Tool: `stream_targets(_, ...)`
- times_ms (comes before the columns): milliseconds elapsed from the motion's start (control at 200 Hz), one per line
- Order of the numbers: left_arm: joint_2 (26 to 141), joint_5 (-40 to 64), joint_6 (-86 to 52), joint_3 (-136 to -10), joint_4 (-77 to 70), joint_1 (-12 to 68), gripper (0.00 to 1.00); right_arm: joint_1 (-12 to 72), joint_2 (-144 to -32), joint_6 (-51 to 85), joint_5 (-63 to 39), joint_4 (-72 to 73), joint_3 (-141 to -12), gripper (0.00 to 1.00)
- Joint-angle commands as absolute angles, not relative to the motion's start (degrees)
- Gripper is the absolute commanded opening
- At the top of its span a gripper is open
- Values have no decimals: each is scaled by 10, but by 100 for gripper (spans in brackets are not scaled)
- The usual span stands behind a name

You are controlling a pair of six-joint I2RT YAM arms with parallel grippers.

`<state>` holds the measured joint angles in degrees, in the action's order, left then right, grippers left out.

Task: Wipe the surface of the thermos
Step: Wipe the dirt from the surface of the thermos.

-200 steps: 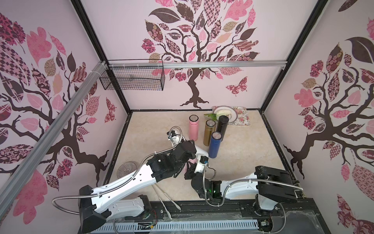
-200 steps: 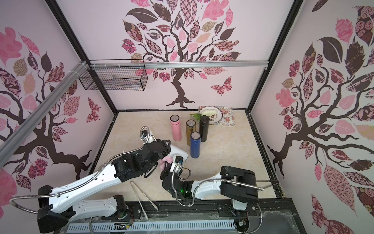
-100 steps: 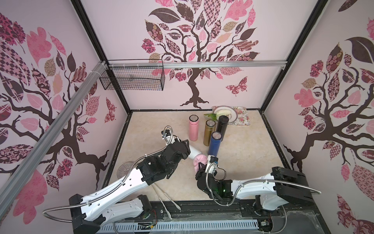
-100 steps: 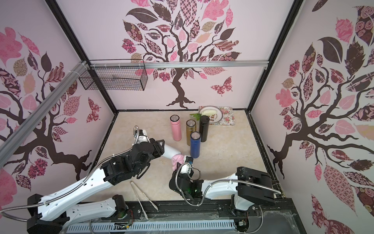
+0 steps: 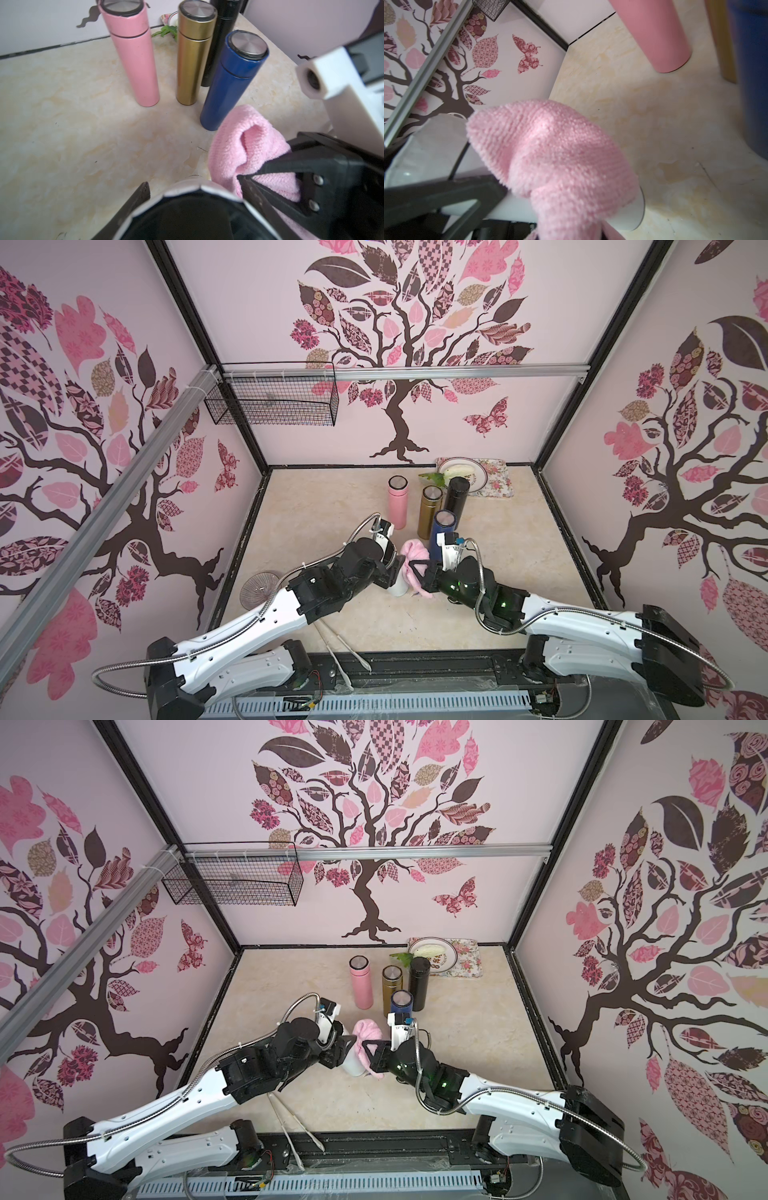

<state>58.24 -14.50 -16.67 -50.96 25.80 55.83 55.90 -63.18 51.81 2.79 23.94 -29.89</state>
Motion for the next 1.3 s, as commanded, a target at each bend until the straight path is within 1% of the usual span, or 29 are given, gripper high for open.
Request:
stream_targets(0,560,-91,-77,-453,135,556,0,509,-639,586,-157,309,-303,0)
stream_targets(85,538,-74,-62,-414,77,557,0,493,-679,634,-200,377,-289,0)
stream_targets(195,524,-59,-51,-388,36,556,0,495,-735,639,-247,360,-297,0)
stream_targets(250,523,-47,-48,-384,38,556,0,505,-748,634,-231,339,-289,0)
stream_targets(370,519,-50,-46,-381,50,556,0,528,-748,622,-158,253,-271,0)
stream_targets(465,511,-52,-43,-374,52,556,0,540,-736,596,-84,156,-272,0)
stream_targets(560,513,-45,-29,-376,68,556,0,540,-717,577,-42,83,-279,0)
stream_targets(660,525,-46,-13,-390,103,557,0,539,-647,555,-20,60,-294,0)
stream_targets(780,533,-36,-4,-391,103,558,0,538,-554,521,7,36,-337,0)
stream_targets(835,539,-34,-2,-391,103,559,0,523,-525,522,-25,65,-340,0)
stream_targets(940,552,-40,2,-391,99,559,0,486,-520,585,-138,191,-321,0)
stream_targets(1060,558,-51,0,-390,92,559,0,485,-569,661,-213,317,-318,0)
stream_targets(1145,566,-57,3,-395,97,559,0,485,-608,728,-254,438,-305,0)
stream_targets(1296,578,-55,1,-408,103,559,0,485,-676,810,-293,534,-297,0)
